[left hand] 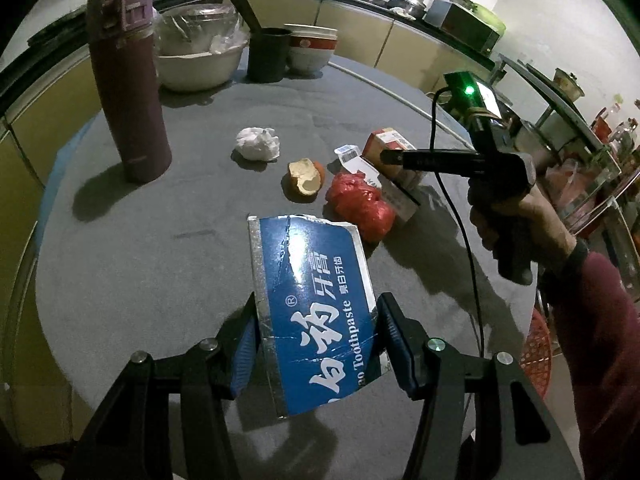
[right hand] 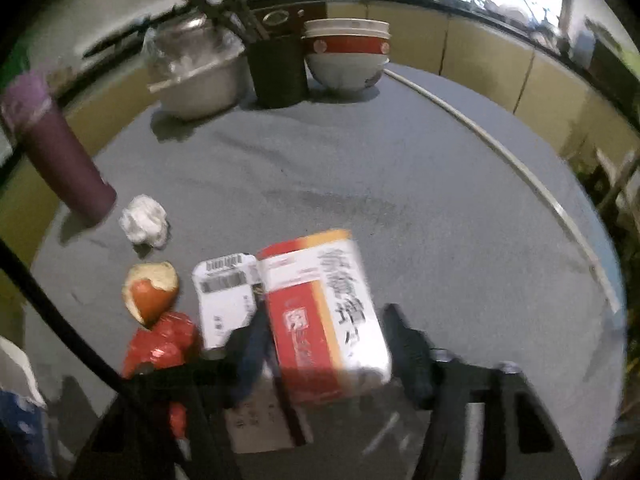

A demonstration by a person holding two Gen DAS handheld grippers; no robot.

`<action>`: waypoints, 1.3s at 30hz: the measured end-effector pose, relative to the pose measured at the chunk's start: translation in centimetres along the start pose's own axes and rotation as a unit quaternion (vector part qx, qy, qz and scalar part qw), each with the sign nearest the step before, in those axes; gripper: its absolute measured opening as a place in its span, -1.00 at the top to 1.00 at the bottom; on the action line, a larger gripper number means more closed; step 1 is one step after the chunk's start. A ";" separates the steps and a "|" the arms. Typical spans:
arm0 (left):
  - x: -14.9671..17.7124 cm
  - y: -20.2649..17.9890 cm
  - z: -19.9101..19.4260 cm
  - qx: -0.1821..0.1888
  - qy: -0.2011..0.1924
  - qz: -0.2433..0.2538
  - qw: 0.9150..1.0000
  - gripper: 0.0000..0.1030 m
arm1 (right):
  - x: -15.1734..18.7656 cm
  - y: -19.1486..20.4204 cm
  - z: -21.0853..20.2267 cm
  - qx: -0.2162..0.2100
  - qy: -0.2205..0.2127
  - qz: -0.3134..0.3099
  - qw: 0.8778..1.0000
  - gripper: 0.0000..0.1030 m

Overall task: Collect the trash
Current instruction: 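Grasp the red-and-white medicine box with the right tool, then carry the medicine box toward the red basket with the right tool while the left tool holds the toothpaste box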

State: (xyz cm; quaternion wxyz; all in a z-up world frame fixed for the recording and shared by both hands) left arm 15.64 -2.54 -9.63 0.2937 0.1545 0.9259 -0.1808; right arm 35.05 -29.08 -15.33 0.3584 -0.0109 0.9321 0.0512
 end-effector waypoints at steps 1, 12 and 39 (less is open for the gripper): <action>0.1 0.0 -0.3 -0.004 -0.002 0.002 1.000 -0.13 | 0.2 0.0 -0.3 0.002 -0.007 0.005 1.000 -0.03; 1.2 -1.4 -2.0 -0.025 -0.017 0.016 0.999 -0.14 | 7.5 -2.2 -12.3 -0.052 -0.105 0.171 0.978 -0.02; 4.8 -12.0 -4.3 -0.028 -0.064 0.135 0.988 -0.14 | 22.0 -2.0 -30.8 -0.082 -0.226 0.288 0.927 -0.02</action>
Point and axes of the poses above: each gripper's, at about its wrist camera, not at the fingertips, and z roughly the way its jaws point, y to its left, x to its underside, the point moved 2 cm from there along z, roughly the way its jaws point, and after that the axes turned 8 degrees about -y, right-handed, at the moved point
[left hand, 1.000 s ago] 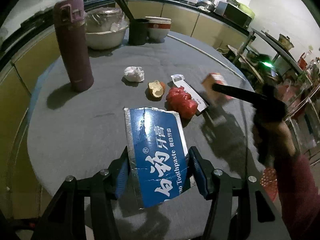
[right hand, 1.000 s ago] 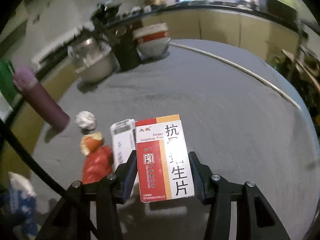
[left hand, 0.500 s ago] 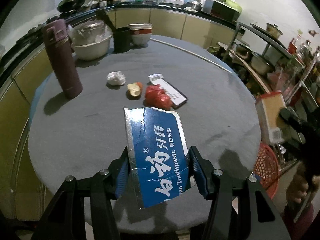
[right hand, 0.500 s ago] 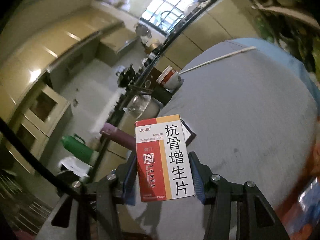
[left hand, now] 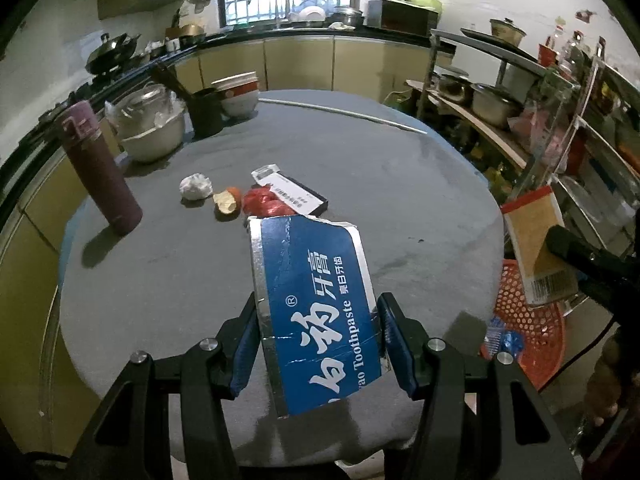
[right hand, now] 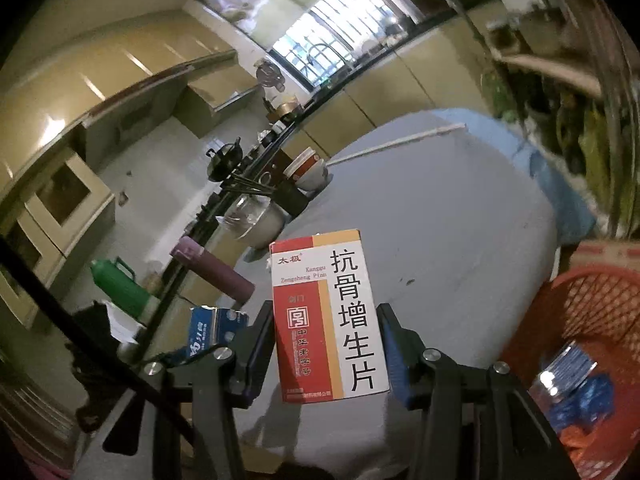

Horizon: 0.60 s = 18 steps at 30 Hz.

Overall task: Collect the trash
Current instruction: 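Carry the medicine box toward the red basket with the right tool while the left tool holds the toothpaste box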

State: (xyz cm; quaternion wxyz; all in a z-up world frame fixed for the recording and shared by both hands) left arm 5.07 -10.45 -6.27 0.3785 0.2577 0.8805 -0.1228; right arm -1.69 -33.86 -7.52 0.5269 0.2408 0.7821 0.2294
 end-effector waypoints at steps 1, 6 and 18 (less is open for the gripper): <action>0.0 -0.3 -0.1 -0.003 -0.004 0.004 1.000 -0.14 | 0.0 0.2 -0.2 0.003 -0.003 -0.008 1.000 -0.02; -0.3 -1.1 -0.7 -0.015 -0.024 0.018 0.999 -0.14 | 0.5 1.2 -1.4 0.020 -0.016 -0.047 0.999 -0.02; -0.5 -2.8 -1.1 -0.003 -0.034 0.031 0.999 -0.14 | 1.0 0.1 -3.9 0.023 -0.027 -0.031 0.999 -0.02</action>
Point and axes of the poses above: each gripper's, at about its wrist camera, not at the fingertips, and z roughly the way its jaws point, y to its left, x to its underside, the point moved 2 cm from there along z, roughly the way its jaws point, and after that the axes turned 8 degrees about -y, right-handed, at the moved point
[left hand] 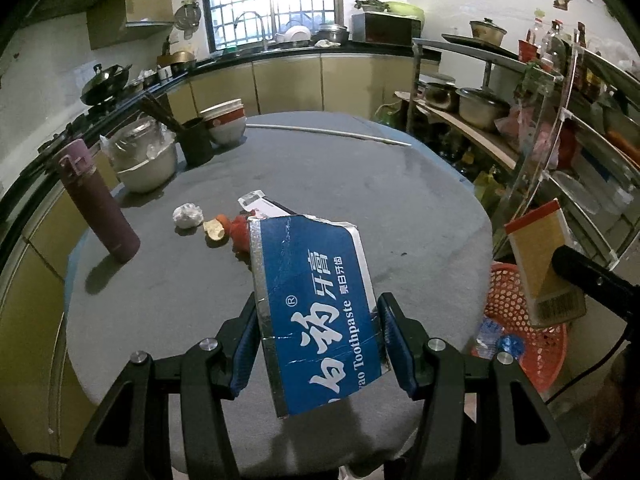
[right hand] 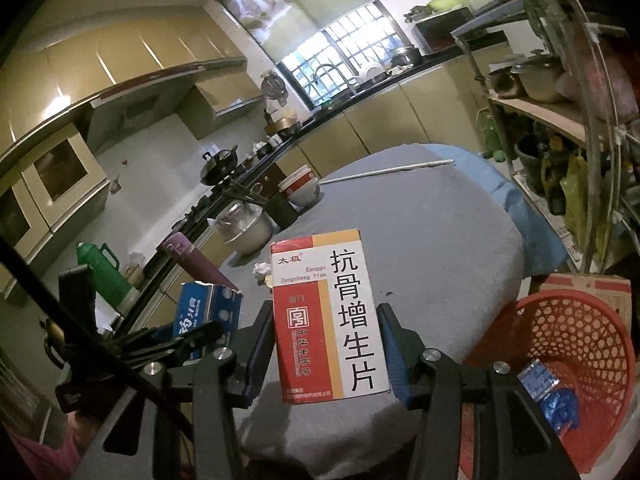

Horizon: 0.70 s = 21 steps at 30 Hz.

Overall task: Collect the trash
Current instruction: 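Carry the medicine box toward the red basket with the right tool while the left tool holds the toothpaste box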

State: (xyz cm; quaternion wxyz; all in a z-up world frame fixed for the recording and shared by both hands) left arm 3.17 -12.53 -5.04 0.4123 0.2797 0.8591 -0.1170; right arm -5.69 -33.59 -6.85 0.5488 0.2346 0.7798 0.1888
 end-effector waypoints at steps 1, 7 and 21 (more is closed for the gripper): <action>0.0 -0.1 0.0 -0.001 0.000 0.002 1.000 -0.14 | 0.1 -0.2 -0.2 0.002 0.000 0.003 1.000 -0.02; 0.1 -0.9 0.0 0.001 0.000 0.013 1.000 -0.14 | 0.5 -1.1 -1.2 0.011 -0.001 0.011 1.000 -0.02; -0.4 -3.2 0.2 0.025 -0.001 0.037 0.999 -0.14 | -0.5 -2.9 -3.7 0.036 -0.026 0.024 0.999 -0.02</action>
Point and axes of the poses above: each gripper's, at about its wrist camera, not at the fingertips, and z roughly the way its jaws point, y to its left, x to its underside, the point moved 2 cm from there along z, roughly the way its jaws point, and after that the axes turned 8 degrees about -y, right-handed, at the moved point
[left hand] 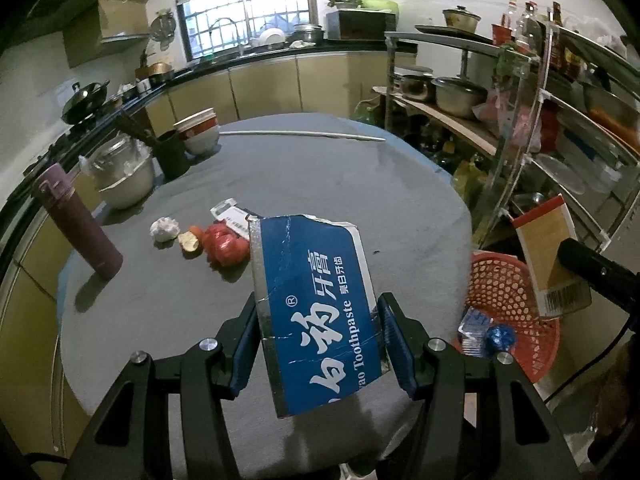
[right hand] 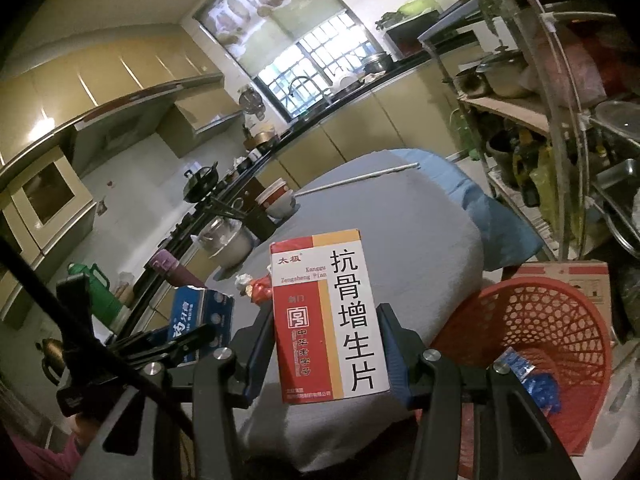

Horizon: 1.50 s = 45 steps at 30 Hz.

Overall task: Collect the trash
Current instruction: 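Carry the medicine box toward the red basket with the right tool while the left tool holds the toothpaste box, then lower the toothpaste box and medicine box into the red basket with both tools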

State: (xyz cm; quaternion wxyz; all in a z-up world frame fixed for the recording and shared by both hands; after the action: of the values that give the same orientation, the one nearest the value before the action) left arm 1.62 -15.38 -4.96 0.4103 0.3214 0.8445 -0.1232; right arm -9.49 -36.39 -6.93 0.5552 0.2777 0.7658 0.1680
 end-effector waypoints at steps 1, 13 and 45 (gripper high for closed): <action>-0.1 -0.2 0.0 0.003 -0.001 0.002 1.000 -0.14 | -0.2 -0.2 -0.3 0.003 -0.003 0.001 1.000 -0.02; -2.2 -4.6 0.2 0.096 -0.020 0.020 0.995 -0.14 | -2.2 -4.7 -5.5 0.066 -0.053 0.029 0.996 -0.02; 2.7 -20.7 9.5 0.236 0.101 0.142 0.956 -0.30 | 2.9 -19.1 -5.5 0.186 -0.015 0.187 0.964 -0.15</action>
State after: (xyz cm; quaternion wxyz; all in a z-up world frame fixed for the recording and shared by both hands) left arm -7.04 -34.48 -14.20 0.2486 0.5362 0.7743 -0.2263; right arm -19.92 -49.36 -18.12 0.4643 0.5170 0.7091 0.1198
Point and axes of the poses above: each gripper's, at about its wrist camera, not at the fingertips, and z roughly the way its jaws point, y to its left, x to its underside, the point moved 2 cm from there along z, roughly the way its jaws point, and after that the axes turned 8 degrees about -y, right-handed, at the moved point
